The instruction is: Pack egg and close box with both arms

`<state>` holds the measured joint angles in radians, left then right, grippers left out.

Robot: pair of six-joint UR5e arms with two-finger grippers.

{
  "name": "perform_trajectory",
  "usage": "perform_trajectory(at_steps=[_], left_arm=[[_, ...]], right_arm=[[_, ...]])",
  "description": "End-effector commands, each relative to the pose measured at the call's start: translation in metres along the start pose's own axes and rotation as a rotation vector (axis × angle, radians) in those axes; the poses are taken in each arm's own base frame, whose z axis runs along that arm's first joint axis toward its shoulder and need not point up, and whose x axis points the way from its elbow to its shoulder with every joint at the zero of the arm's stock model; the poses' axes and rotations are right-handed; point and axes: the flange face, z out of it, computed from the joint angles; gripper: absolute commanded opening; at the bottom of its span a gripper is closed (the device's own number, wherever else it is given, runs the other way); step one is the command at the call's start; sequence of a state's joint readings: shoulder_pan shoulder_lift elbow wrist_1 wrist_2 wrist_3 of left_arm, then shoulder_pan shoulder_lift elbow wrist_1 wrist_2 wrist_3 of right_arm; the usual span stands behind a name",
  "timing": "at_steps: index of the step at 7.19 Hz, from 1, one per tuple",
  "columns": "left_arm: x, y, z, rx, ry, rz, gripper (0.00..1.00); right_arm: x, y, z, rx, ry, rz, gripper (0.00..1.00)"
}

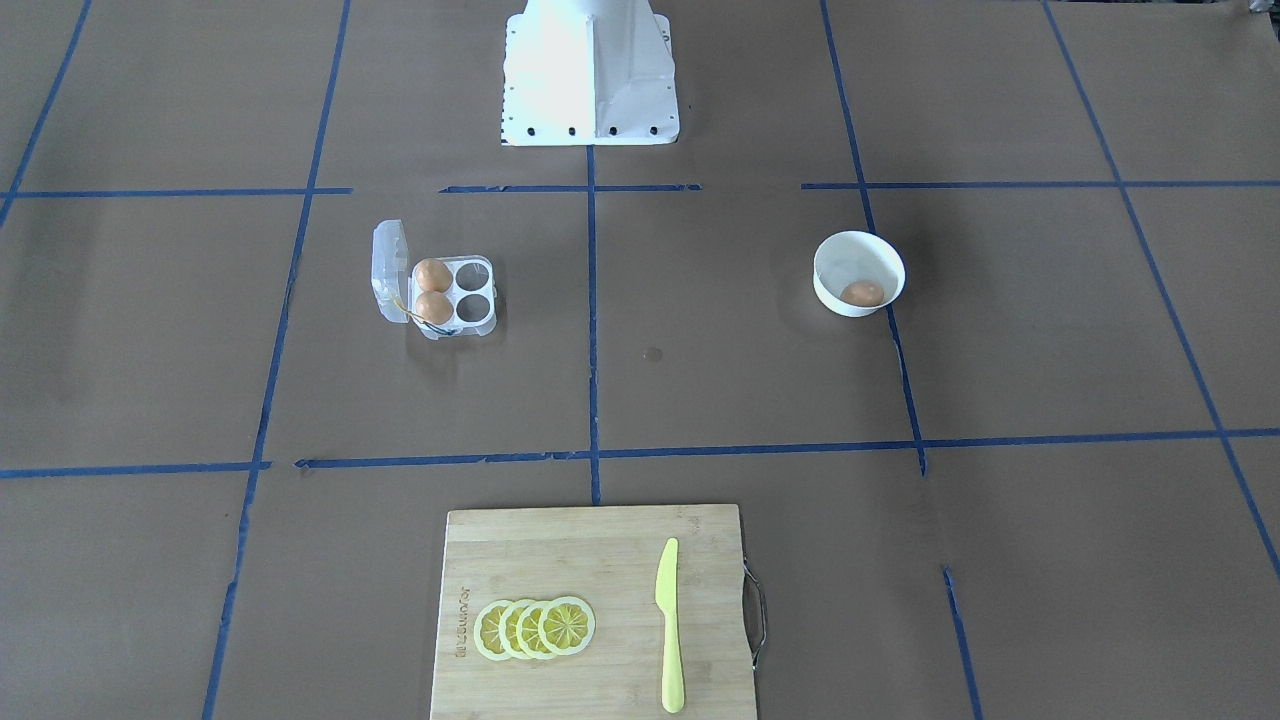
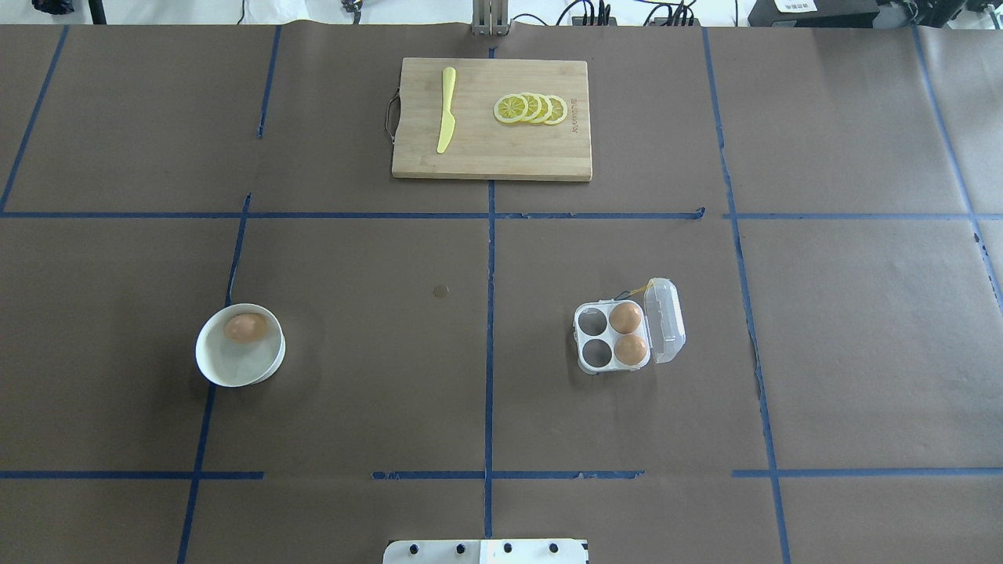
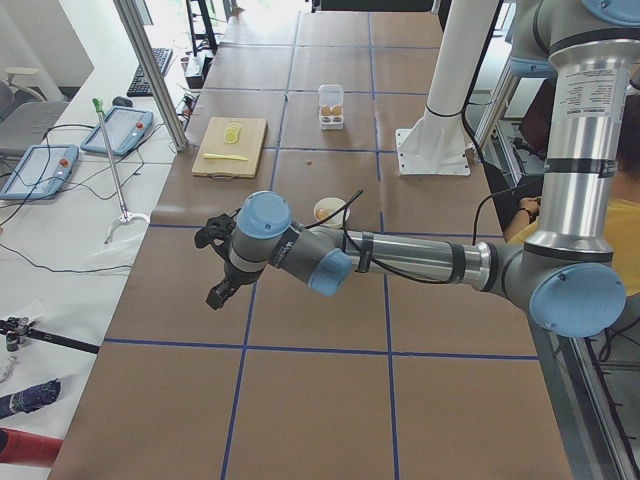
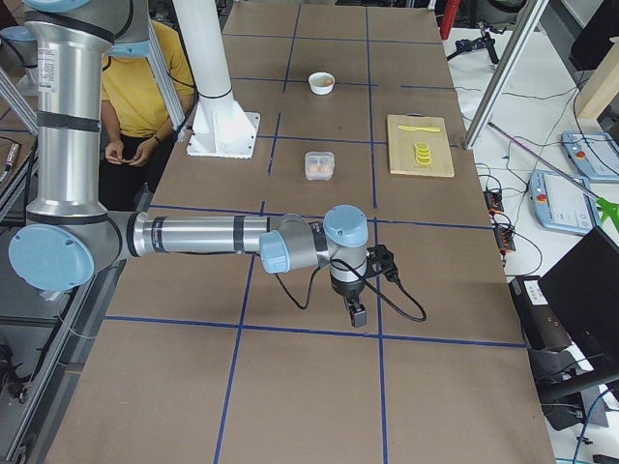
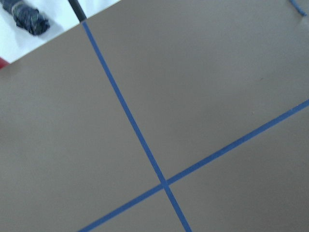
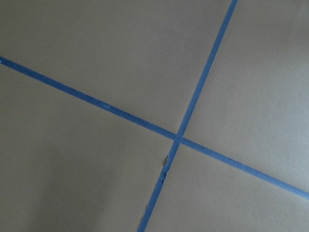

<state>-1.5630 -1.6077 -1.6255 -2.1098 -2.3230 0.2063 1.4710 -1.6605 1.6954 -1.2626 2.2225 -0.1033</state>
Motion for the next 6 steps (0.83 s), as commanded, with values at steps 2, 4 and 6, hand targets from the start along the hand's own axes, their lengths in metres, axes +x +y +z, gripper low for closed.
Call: perform_trajectory(at_steps=[2,4,6], left_arm=[[0.009,-0.030,-0.003,0.155,-0.005,0.162,1.00],[0.047,-0.049,0.011,0.233,0.035,0.288,1.00],[0.129,-0.062,0.085,0.161,0.188,0.318,1.00]], right_arm=[[0.000,-0.001,0.002,0.010,-0.006,0.035,1.00],[-0.004,-0.003,0.000,0.017,-0.036,0.043,1.00],[-0.004,-0.004,0.000,0.019,-0.036,0.041,1.00]])
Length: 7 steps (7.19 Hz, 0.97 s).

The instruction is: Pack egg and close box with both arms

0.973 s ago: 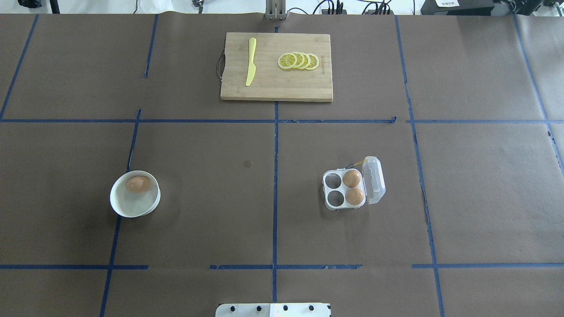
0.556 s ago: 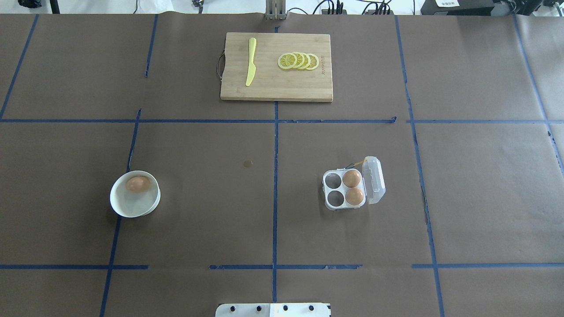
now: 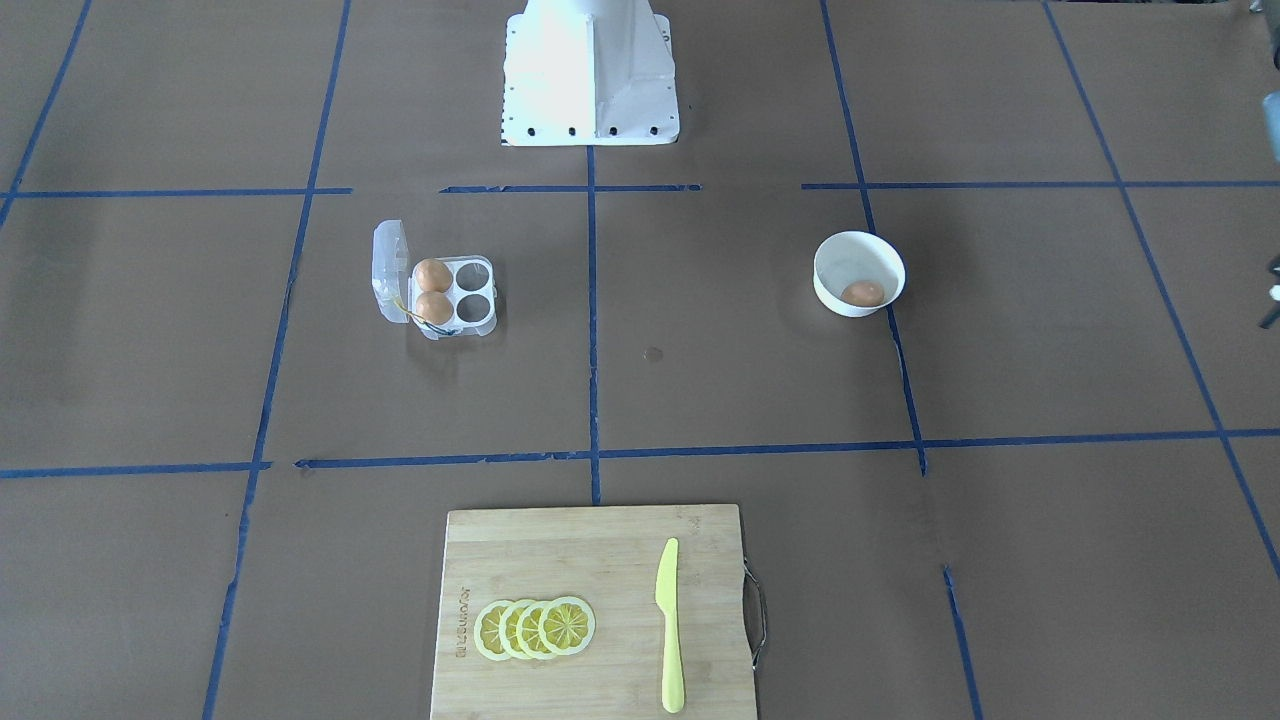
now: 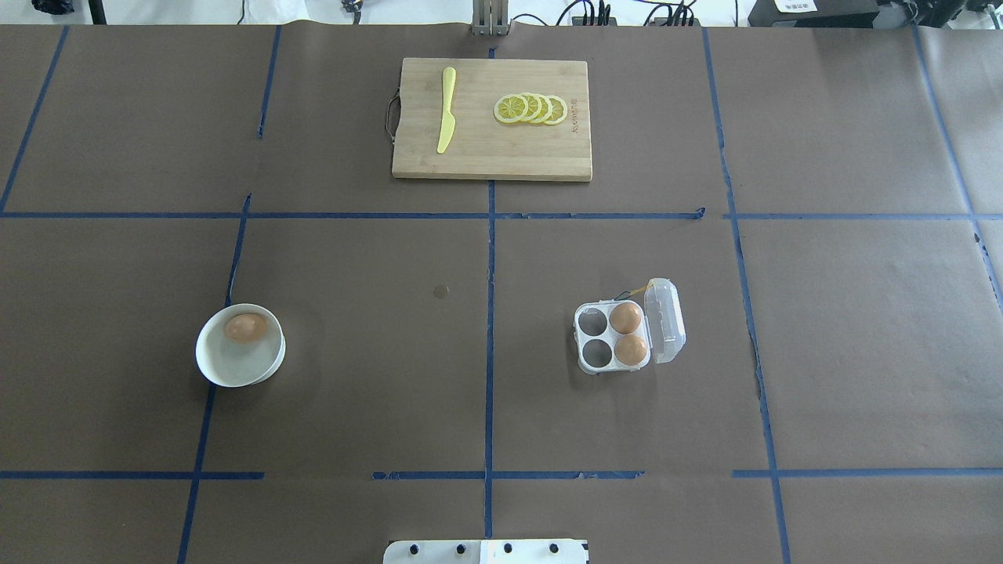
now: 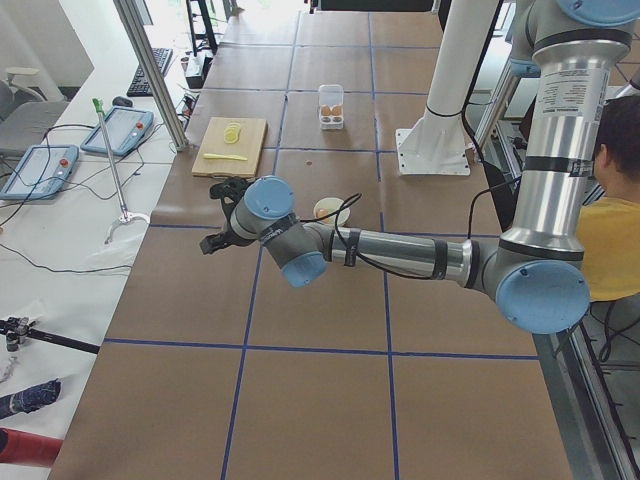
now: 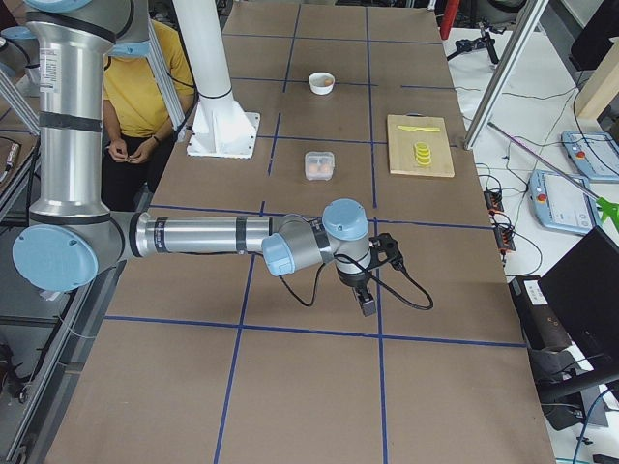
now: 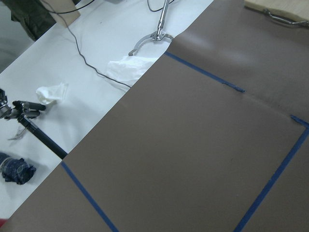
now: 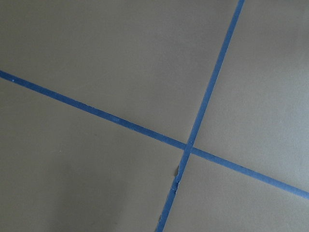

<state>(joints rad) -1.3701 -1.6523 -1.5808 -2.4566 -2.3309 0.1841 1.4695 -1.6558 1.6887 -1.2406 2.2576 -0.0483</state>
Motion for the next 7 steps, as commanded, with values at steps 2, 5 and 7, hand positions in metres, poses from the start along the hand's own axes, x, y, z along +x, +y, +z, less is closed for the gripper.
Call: perform_trajectory(at_steps=[2,5,7], left_arm=[[0.093,-0.045,0.061,0.004,0.158,-0.022,1.00],[0.263,-0.105,0.118,0.018,0.260,-0.085,1.00],[0.293,-0.101,0.118,0.007,0.316,-0.060,0.74]], right_arm=[[0.001,0.002,0.001,-0.003,-0.002,0.003,1.00],[0.002,0.006,0.003,-0.009,-0.002,0.007,1.00],[0.002,0.006,0.003,-0.009,-0.002,0.007,1.00]])
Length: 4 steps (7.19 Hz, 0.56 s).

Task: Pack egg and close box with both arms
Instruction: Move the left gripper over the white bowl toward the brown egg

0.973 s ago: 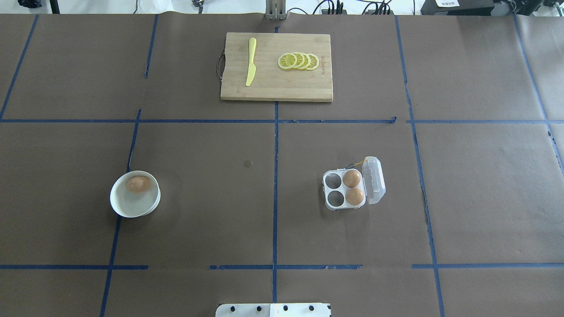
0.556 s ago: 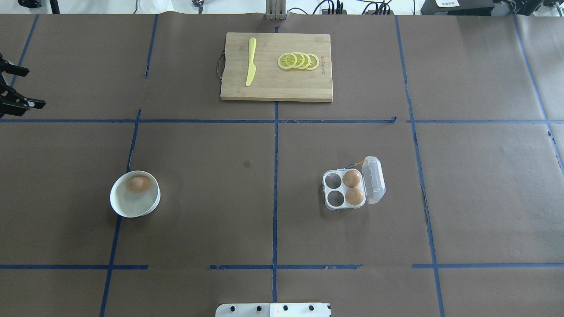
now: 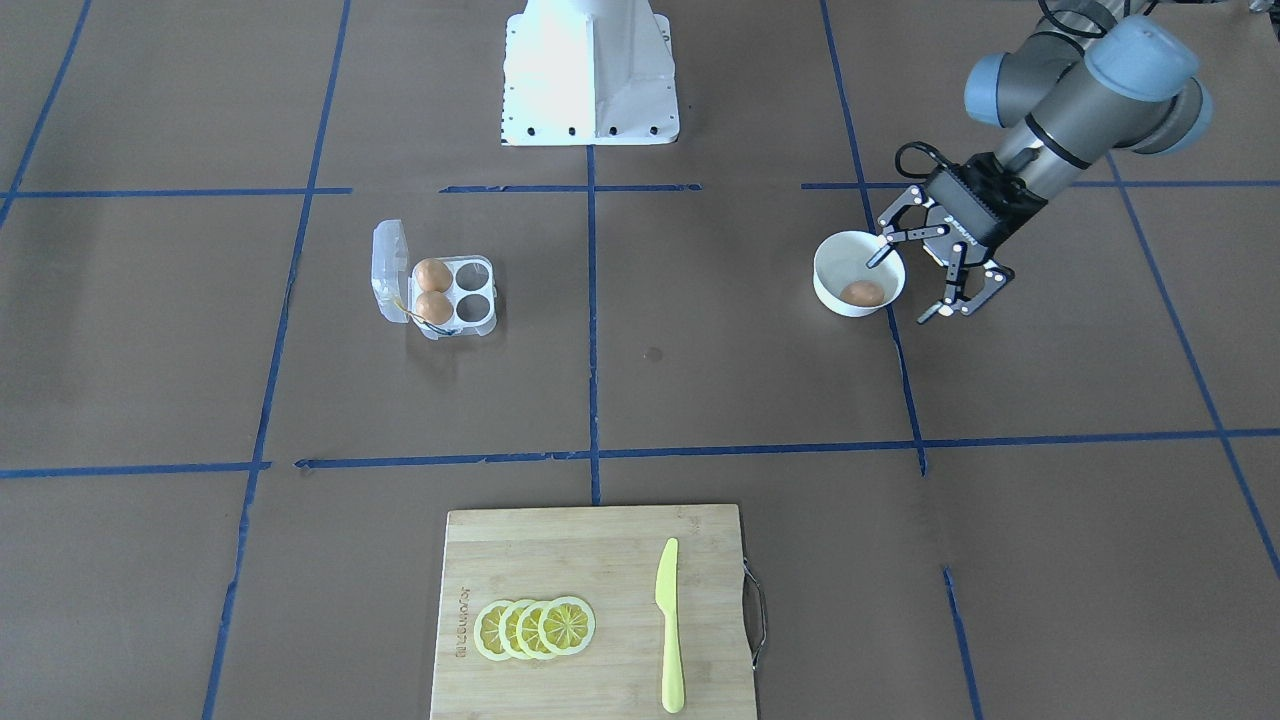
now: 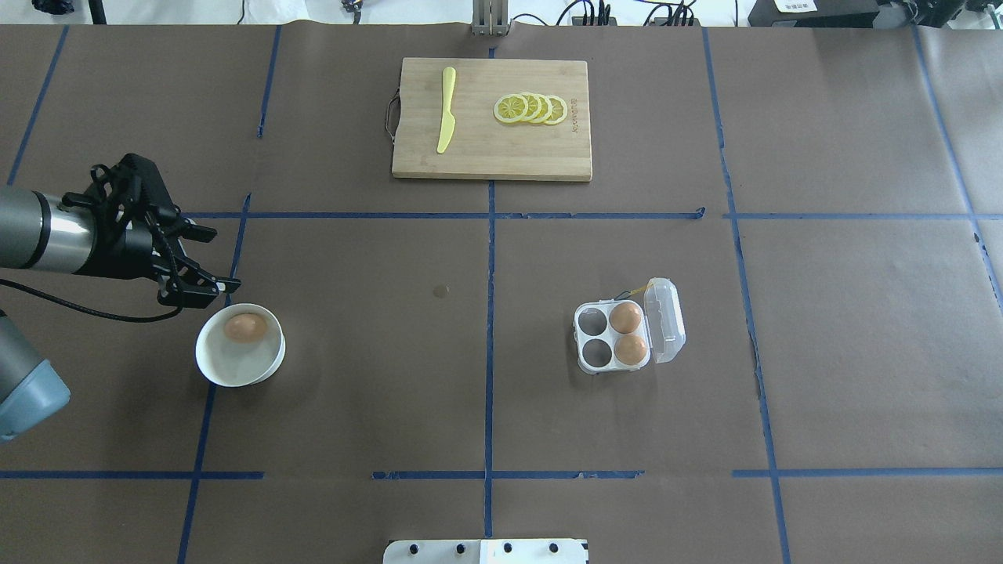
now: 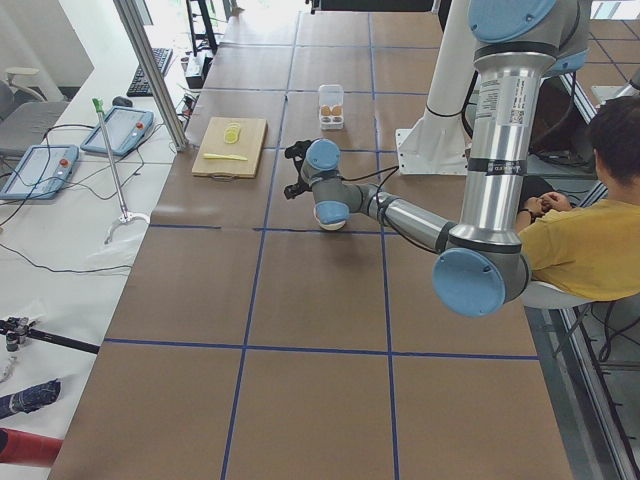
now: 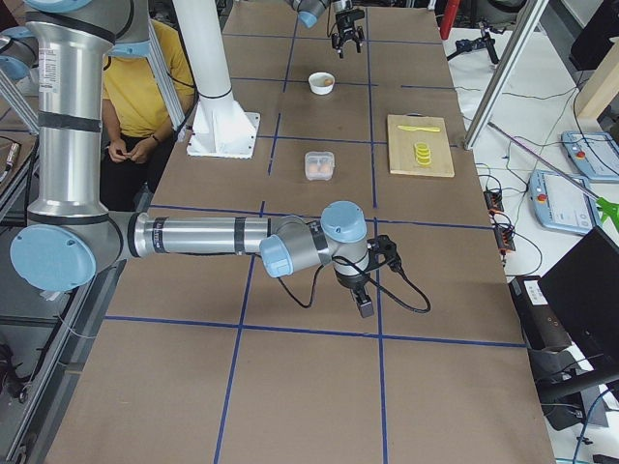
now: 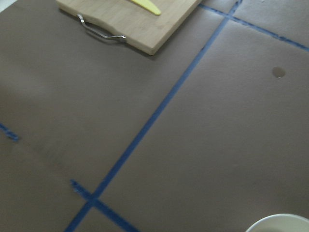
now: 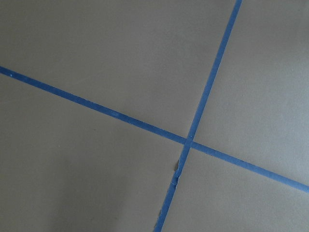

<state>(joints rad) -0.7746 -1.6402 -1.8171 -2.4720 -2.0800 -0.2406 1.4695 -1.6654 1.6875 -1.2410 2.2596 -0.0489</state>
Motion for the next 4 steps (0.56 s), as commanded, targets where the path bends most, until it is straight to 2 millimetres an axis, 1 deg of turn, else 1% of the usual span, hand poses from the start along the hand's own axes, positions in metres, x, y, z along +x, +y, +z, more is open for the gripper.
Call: perform_trajectory(at_steps=[1,2,3,4], left_arm=[[0.021,0.013,0.019,-0.033,0.035,0.009,0.76],[0.023,0.017,0.026,-0.047,0.040,0.010,0.77],[0.030,0.026,0.038,-0.071,0.057,0.011,0.80],[0.033,0.028,0.041,-0.075,0.064,0.014,0.80]], right_arm=[[0.000,0.000,0.000,0.000,0.000,0.000,1.00],[0.001,0.001,0.001,-0.002,0.000,0.001,1.00],[0.001,0.001,0.001,-0.002,0.000,0.001,1.00],[0.001,0.002,0.001,-0.003,0.000,0.002,1.00]])
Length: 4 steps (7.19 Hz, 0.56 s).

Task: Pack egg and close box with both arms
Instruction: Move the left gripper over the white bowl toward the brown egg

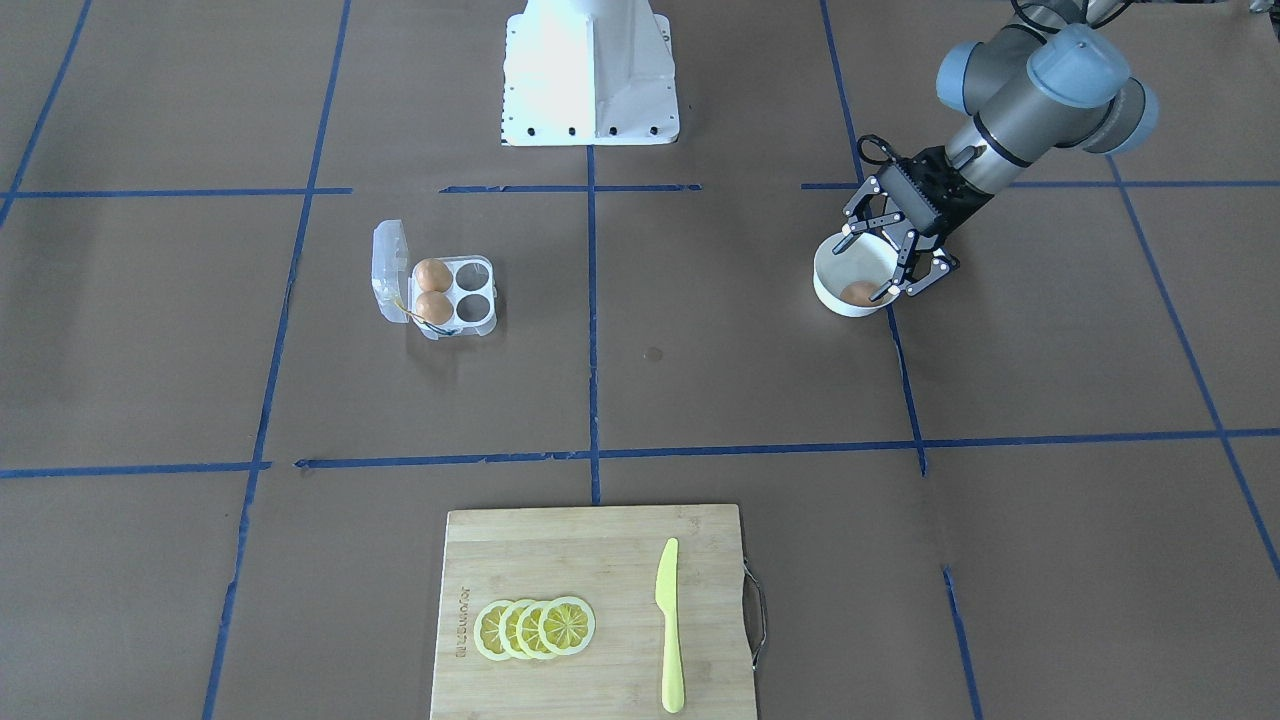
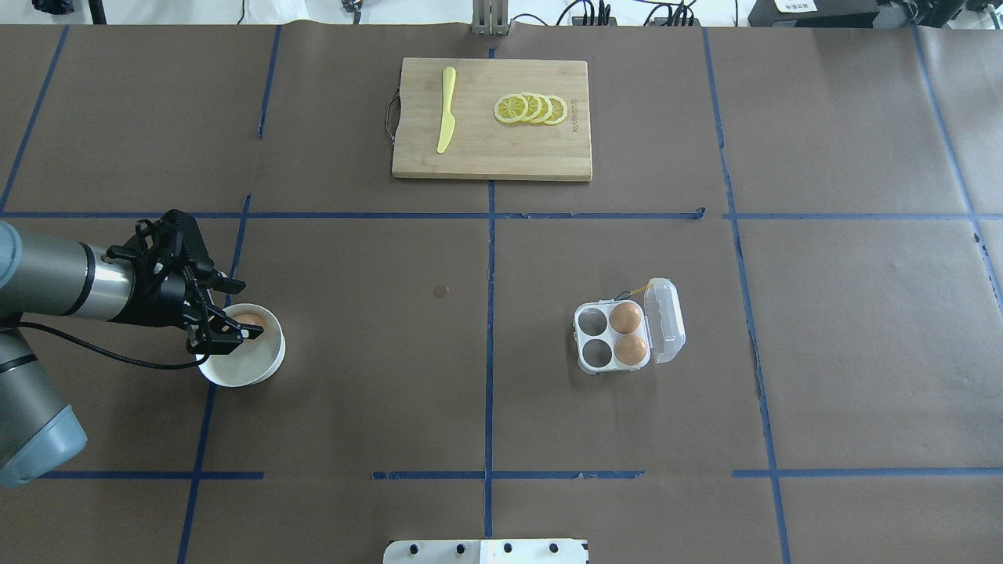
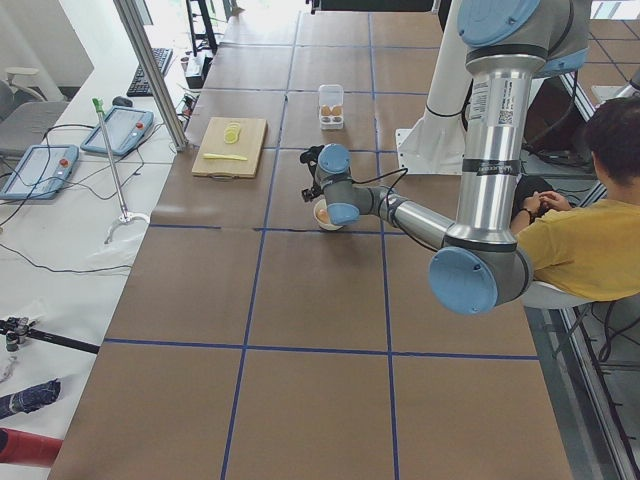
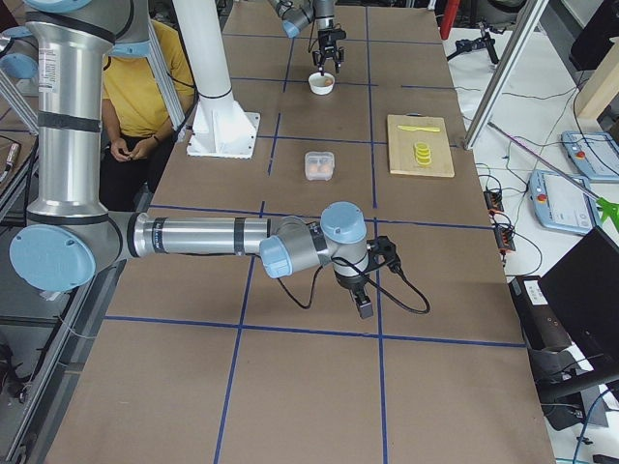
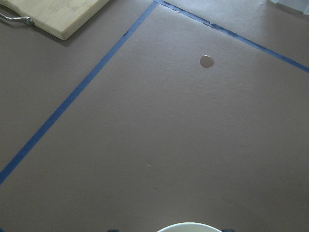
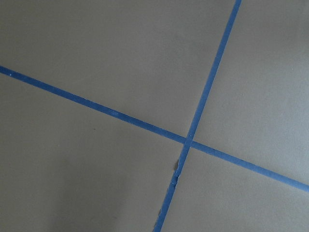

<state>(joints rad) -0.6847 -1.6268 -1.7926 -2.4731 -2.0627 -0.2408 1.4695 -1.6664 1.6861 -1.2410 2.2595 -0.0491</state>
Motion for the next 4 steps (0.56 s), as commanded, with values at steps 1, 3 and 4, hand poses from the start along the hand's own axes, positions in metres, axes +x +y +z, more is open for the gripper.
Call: perform_trajectory(at_steps=[1,3,4], left_arm=[[0.0104,0.0092,0.0144,-0.028,0.023,0.007,0.78],[0.0081,0.0146,0.0185,-0.040,0.024,0.044,0.75],[0.0062,0.0142,0.0170,-0.037,0.020,0.044,0.75]], right_arm=[[0.0002,0.0007,0.0003,-0.001,0.000,0.001,1.00],[0.0002,0.0007,0.0003,-0.001,0.000,0.001,1.00],[0.0002,0.0007,0.0003,-0.001,0.000,0.001,1.00]])
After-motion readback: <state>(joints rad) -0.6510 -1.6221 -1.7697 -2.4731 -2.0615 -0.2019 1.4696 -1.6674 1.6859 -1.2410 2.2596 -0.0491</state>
